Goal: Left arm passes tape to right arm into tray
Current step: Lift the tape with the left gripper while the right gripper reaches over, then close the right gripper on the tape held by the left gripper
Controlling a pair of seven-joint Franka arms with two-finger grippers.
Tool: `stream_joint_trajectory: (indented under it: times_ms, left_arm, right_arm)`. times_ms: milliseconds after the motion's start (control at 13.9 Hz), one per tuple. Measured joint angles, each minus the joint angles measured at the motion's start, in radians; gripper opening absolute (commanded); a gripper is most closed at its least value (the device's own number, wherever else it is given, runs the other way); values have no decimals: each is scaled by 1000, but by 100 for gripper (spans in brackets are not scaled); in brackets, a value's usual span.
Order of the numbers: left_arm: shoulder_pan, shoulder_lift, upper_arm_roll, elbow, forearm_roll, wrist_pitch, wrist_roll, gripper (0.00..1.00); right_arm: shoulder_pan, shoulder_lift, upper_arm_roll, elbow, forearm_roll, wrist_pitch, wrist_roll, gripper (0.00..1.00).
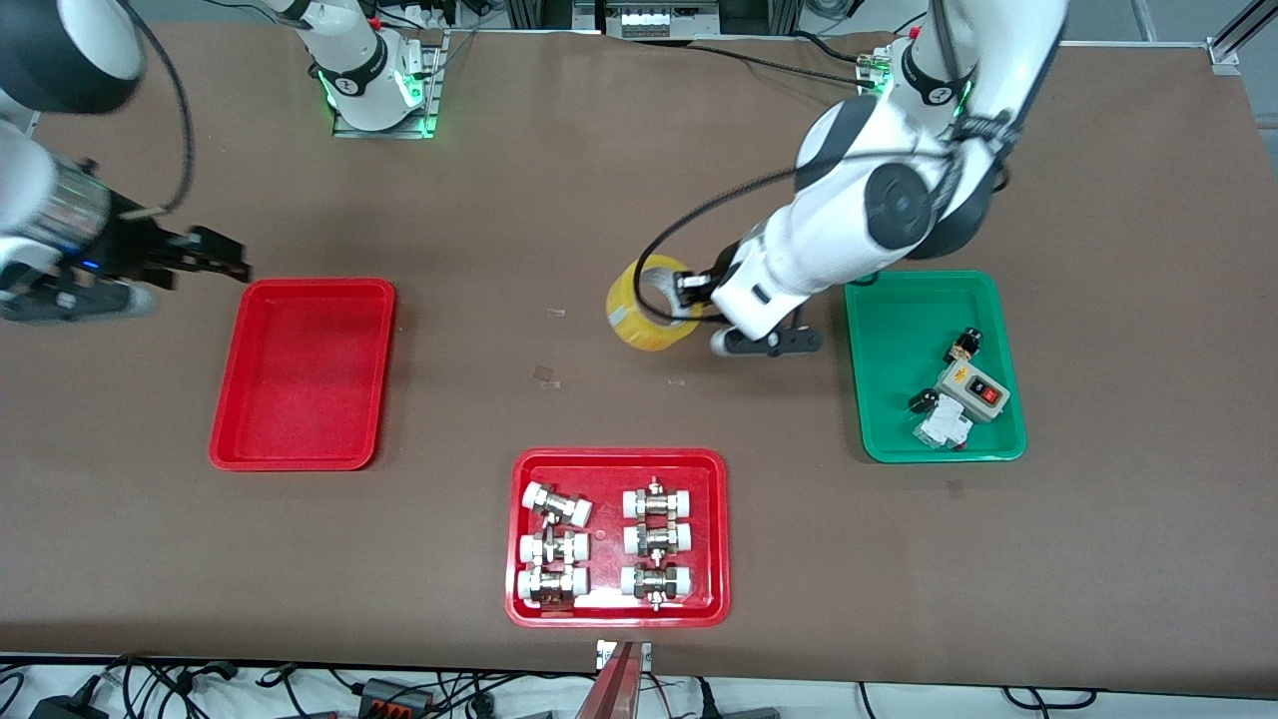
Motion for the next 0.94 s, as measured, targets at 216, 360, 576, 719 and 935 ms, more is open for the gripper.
stream_joint_trajectory:
  times_ms: [216,360,576,719,935]
  left_arm:
    - [-64,73,0,19,-37,137,-33,0]
    - [-94,121,0,63,-61,165,-83,0]
    - [-135,182,0,131,-88,220,-206,0]
    - [-157,209,0,151,-88,287,-263,0]
    - [-180,230,0,159,-88,313,-299,0]
  right_arm:
    - [30,78,1,1,103,5,-1,100]
    - [62,115,2,2,167,36,-1,100]
    - [134,174,4,8,279,121,-1,100]
    - [174,221,4,14,369,175,0,100]
    - [189,284,3,31,543,201,-21,100]
